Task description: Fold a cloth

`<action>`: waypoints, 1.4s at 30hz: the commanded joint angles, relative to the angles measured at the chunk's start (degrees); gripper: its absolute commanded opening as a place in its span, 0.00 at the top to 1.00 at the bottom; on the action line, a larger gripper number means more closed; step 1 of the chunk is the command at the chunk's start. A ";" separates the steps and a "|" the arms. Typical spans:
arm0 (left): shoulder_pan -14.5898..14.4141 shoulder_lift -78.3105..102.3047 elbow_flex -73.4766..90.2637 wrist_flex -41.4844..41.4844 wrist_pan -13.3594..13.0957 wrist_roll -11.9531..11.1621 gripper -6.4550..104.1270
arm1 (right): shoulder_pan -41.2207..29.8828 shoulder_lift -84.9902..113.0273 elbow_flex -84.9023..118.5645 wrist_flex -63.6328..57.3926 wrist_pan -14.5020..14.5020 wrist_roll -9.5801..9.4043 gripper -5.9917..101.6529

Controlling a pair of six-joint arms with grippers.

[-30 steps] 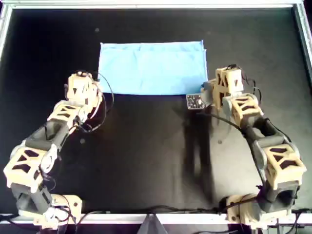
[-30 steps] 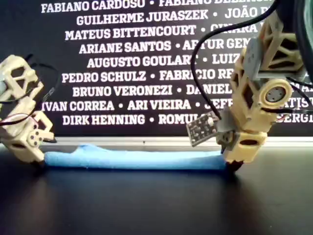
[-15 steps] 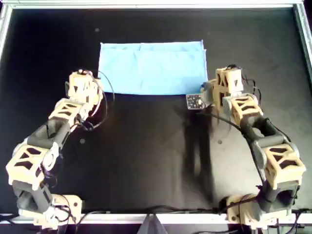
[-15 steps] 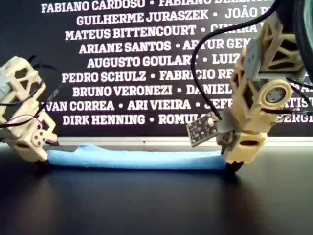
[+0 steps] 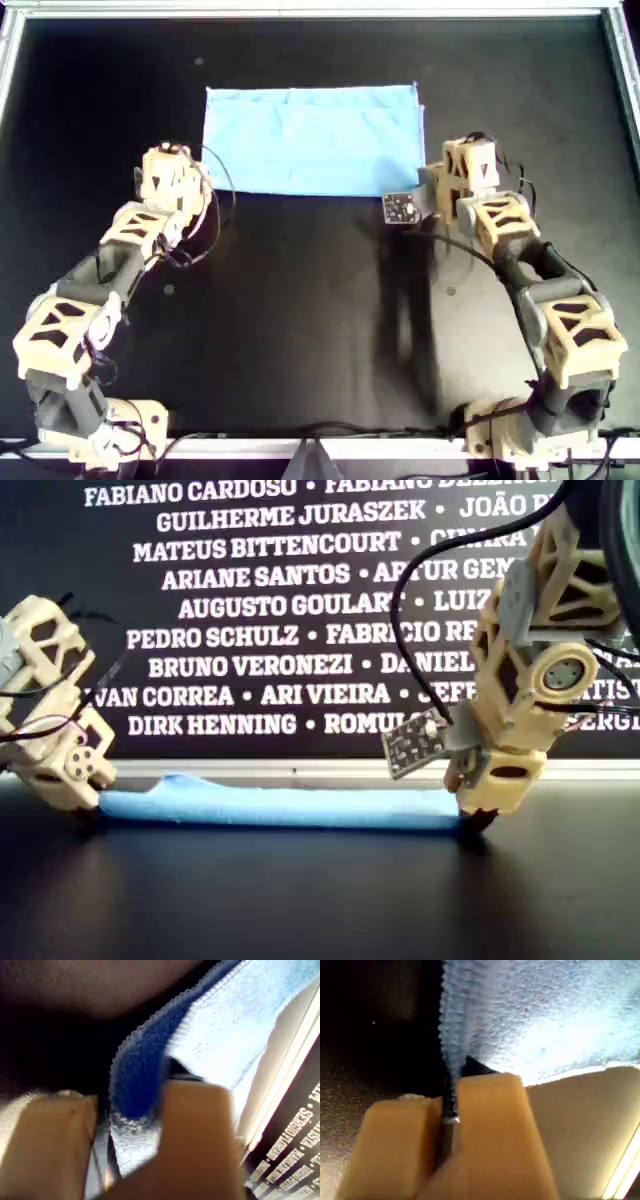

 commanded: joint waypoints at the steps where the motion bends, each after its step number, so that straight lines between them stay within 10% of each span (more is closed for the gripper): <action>1: -1.93 1.14 -0.79 0.35 0.44 -0.44 0.83 | 0.62 1.23 -5.19 -0.26 -0.70 0.26 0.96; 5: -1.93 1.05 -1.14 0.35 0.44 -0.44 0.98 | 0.62 1.14 -5.10 -0.26 -0.70 -0.35 0.94; 42: -2.81 37.71 34.54 1.05 0.53 -0.35 0.95 | 0.09 29.53 25.49 -0.09 -0.62 -0.79 0.94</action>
